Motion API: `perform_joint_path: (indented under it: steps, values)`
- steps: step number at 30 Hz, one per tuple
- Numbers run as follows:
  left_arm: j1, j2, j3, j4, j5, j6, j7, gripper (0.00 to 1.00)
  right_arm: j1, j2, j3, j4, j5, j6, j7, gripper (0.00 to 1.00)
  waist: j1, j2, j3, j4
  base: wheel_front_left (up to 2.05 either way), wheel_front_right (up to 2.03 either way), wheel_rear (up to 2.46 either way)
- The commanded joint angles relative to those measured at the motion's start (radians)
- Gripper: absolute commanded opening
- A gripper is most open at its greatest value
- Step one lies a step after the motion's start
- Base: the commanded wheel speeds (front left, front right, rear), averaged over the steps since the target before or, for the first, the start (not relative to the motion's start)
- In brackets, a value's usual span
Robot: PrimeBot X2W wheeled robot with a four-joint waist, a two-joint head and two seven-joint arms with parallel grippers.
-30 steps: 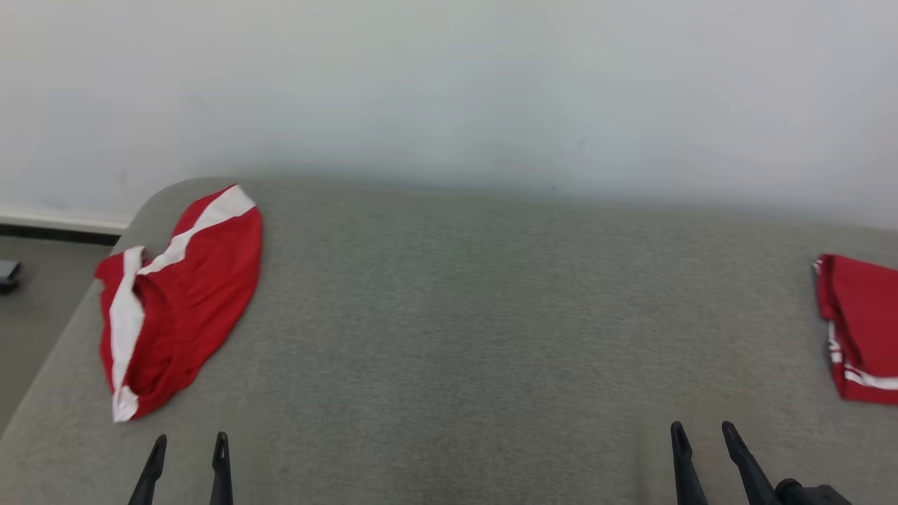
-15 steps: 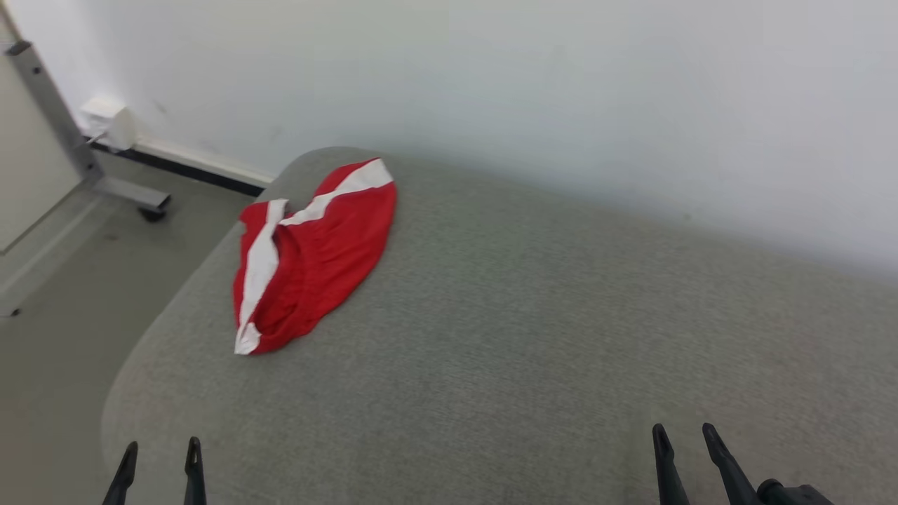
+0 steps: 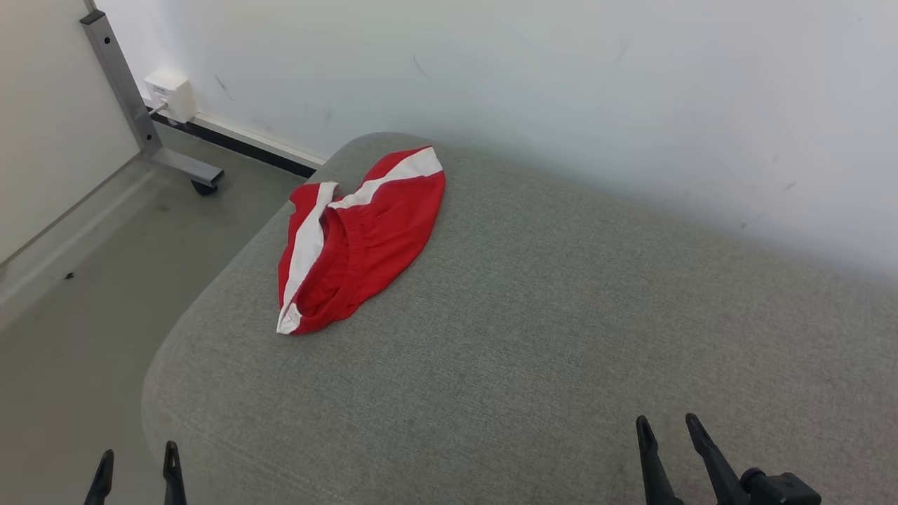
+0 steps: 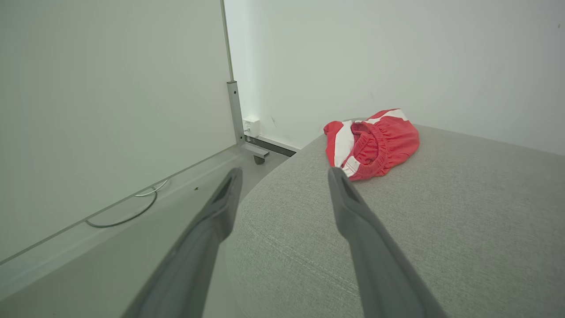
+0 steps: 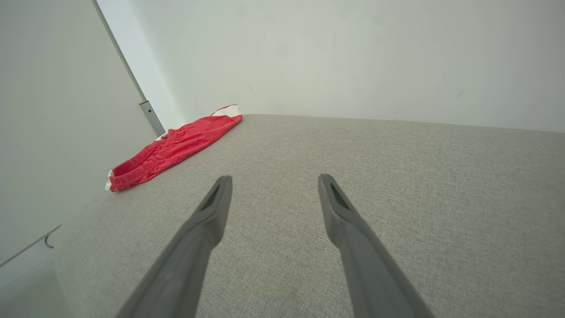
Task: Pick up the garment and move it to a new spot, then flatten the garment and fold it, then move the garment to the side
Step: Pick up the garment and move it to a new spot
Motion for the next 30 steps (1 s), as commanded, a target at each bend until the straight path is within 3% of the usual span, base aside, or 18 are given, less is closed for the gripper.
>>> perform_joint_path:
  steps: [1, 9, 15, 27, 30]
  values:
    - [0.007, 0.001, 0.004, -0.001, -0.004, 0.002, -0.005, 1.00, -0.008, 0.001, 0.002, -0.001, -0.001, -0.003, -0.005, 1.00, 0.0000, -0.0002, -0.001, -0.001, 0.00, 0.00, 0.00]
    - [-0.089, 0.030, 0.008, 0.021, -0.034, -0.009, 0.028, 1.00, -0.007, 0.001, -0.025, -0.014, -0.018, -0.003, 0.004, 1.00, 0.0000, -0.0002, 0.019, -0.048, 0.00, 0.00, 0.00]
    - [-0.276, 0.075, 0.012, 0.032, -0.057, -0.023, 0.054, 1.00, -0.044, -0.033, -0.064, -0.054, -0.042, -0.003, 0.031, 1.00, 0.0000, -0.0002, 0.102, -0.159, 0.00, 0.00, 0.00]
    - [-0.720, 0.183, 0.074, 0.110, -0.122, 0.001, 0.124, 1.00, -0.140, -0.107, -0.208, -0.160, -0.043, -0.003, 0.054, 1.00, 0.0000, -0.0002, 0.354, -0.410, 0.00, 0.00, 0.00]
    - [-0.816, 0.234, 0.093, 0.155, -0.135, -0.001, 0.161, 1.00, -0.154, -0.111, -0.229, -0.184, -0.045, -0.003, 0.055, 1.00, 0.0000, -0.0002, 0.406, -0.454, 0.00, 0.00, 0.00]
